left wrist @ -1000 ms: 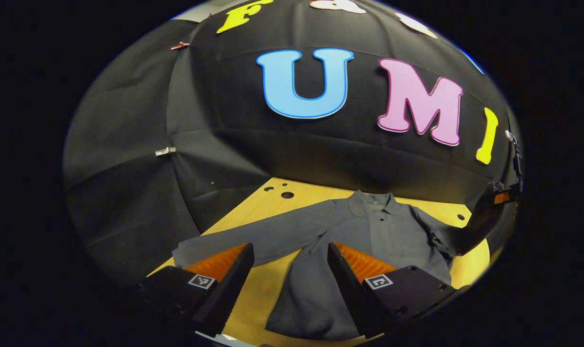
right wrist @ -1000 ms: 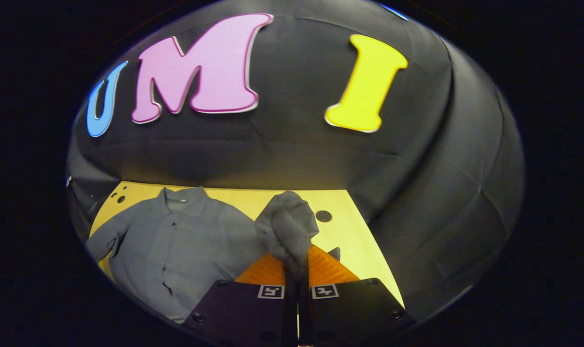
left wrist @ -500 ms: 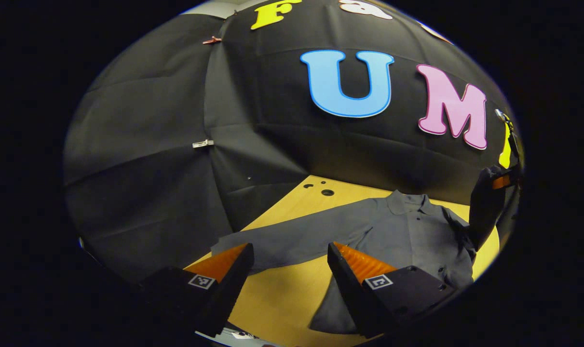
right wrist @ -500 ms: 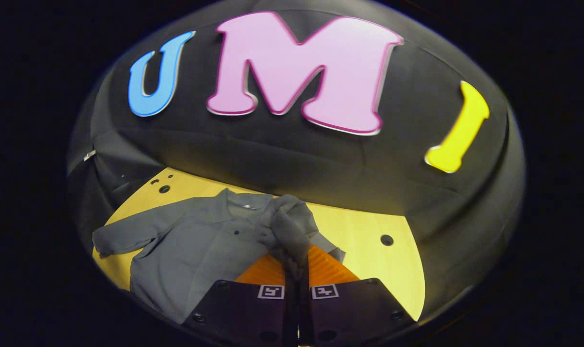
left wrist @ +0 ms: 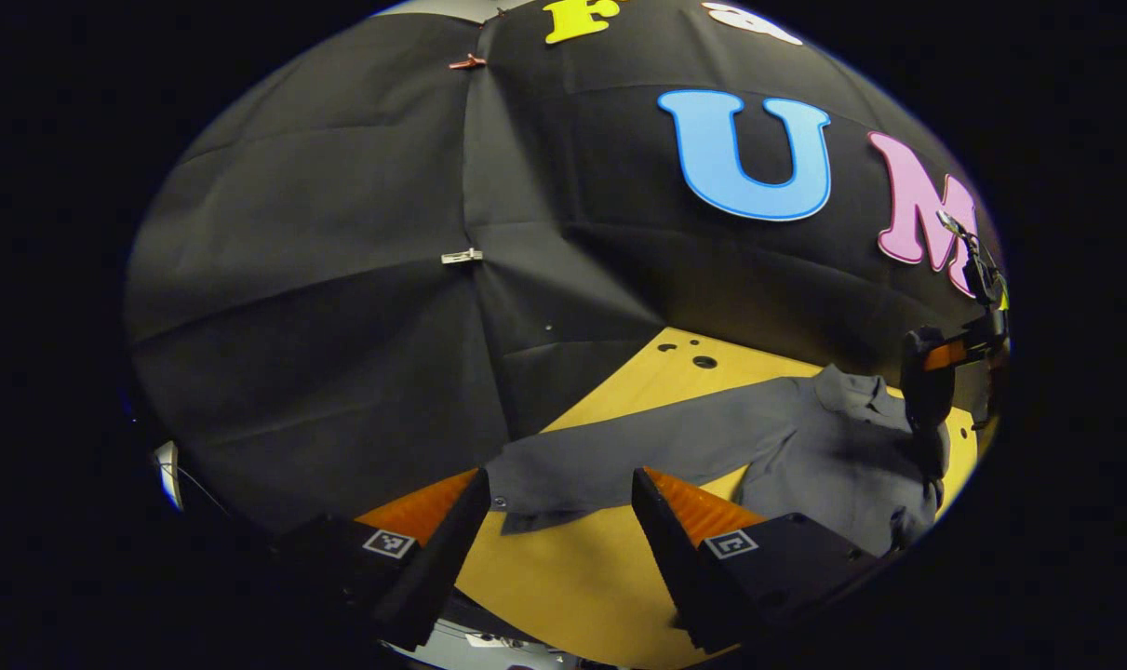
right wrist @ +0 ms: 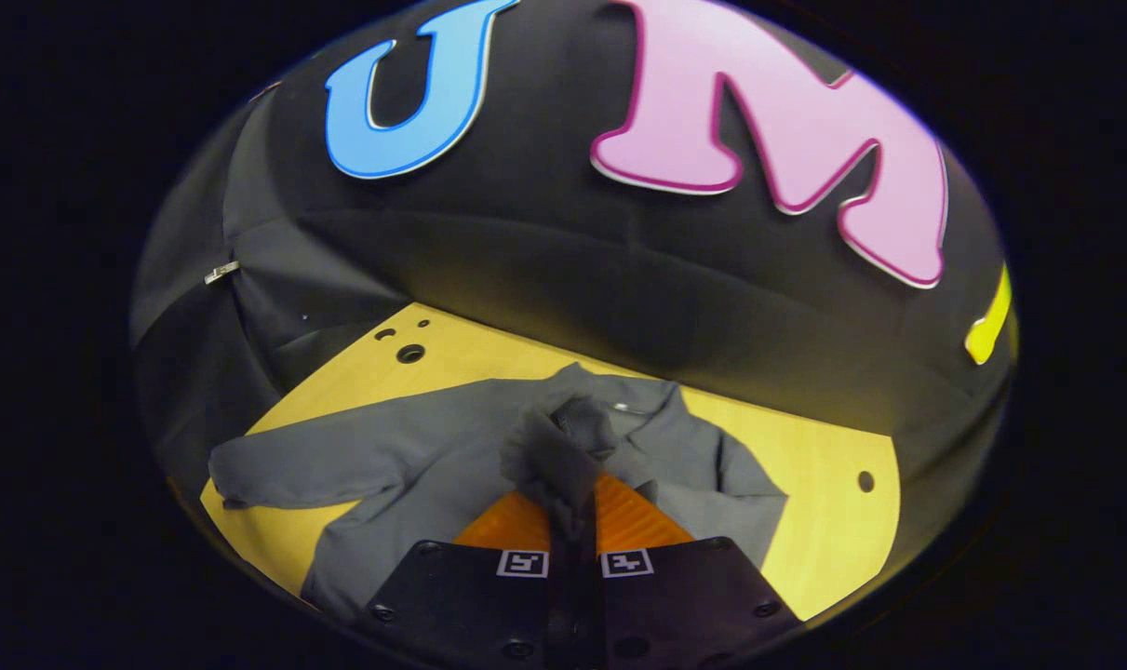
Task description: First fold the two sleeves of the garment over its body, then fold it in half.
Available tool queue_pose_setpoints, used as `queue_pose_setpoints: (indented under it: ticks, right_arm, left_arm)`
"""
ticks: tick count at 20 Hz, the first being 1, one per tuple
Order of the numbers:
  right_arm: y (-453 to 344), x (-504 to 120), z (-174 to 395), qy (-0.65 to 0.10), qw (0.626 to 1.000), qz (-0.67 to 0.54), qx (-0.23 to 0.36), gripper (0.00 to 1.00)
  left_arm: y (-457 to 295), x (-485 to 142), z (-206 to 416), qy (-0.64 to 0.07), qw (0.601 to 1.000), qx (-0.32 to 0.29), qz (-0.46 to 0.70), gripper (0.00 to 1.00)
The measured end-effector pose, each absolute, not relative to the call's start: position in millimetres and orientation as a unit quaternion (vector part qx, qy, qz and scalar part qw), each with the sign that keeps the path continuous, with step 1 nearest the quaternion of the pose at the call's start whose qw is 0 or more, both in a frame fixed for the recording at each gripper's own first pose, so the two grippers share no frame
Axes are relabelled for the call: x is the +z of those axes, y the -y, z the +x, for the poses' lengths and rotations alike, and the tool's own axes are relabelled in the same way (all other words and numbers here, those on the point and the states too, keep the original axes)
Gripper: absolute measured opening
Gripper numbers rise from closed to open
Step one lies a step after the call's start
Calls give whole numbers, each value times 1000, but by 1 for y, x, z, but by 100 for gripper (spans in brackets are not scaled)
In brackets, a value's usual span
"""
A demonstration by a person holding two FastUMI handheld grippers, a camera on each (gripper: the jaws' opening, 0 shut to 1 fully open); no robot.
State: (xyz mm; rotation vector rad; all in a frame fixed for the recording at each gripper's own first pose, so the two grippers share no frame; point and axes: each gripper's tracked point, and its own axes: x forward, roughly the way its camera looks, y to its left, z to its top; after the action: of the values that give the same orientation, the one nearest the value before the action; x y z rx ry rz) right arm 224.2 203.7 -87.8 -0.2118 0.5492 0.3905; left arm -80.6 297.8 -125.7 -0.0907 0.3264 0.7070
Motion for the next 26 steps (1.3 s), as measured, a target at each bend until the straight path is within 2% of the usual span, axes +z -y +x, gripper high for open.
queue_pose_setpoints:
  ticks: [8, 11, 12, 13, 14, 15, 16, 17, 20, 21, 24, 26]
  right_arm:
    - [-294, -159, 220, -306, 913, -96, 251, 6]
    - [-312, -182, 216, -314, 905, -119, 261, 12]
    - [-319, -188, 214, -316, 903, -120, 265, 12]
    - [-327, -193, 210, -317, 901, -120, 271, 17]
    - [-331, -195, 209, -319, 900, -121, 273, 9]
    - [-335, -199, 205, -322, 897, -117, 279, 43]
    - [-339, -201, 199, -325, 895, -113, 284, 36]
    - [-341, -201, 195, -327, 893, -111, 287, 51]
    - [-338, -186, 190, -315, 902, -95, 280, 64]
    - [-335, -177, 185, -312, 904, -88, 278, 63]
    - [-310, -153, 184, -296, 917, -74, 257, 99]
    - [-284, -136, 178, -283, 929, -55, 230, 100]
  left_arm:
    - [-331, -140, -109, -170, 902, 391, -59, 96]
    - [-332, -148, -115, -174, 896, 401, -78, 94]
    - [-333, -148, -116, -174, 895, 403, -82, 96]
    - [-333, -150, -119, -175, 894, 405, -83, 96]
    - [-333, -152, -120, -176, 893, 406, -83, 96]
    - [-332, -155, -125, -178, 892, 407, -81, 97]
    - [-332, -156, -126, -179, 892, 407, -80, 96]
    - [-333, -155, -125, -178, 893, 407, -78, 96]
    - [-336, -151, -119, -173, 897, 401, -73, 96]
    - [-338, -153, -116, -172, 899, 398, -71, 96]
    - [-349, -157, -101, -174, 902, 390, -70, 96]
    - [-357, -165, -90, -180, 902, 385, -72, 96]
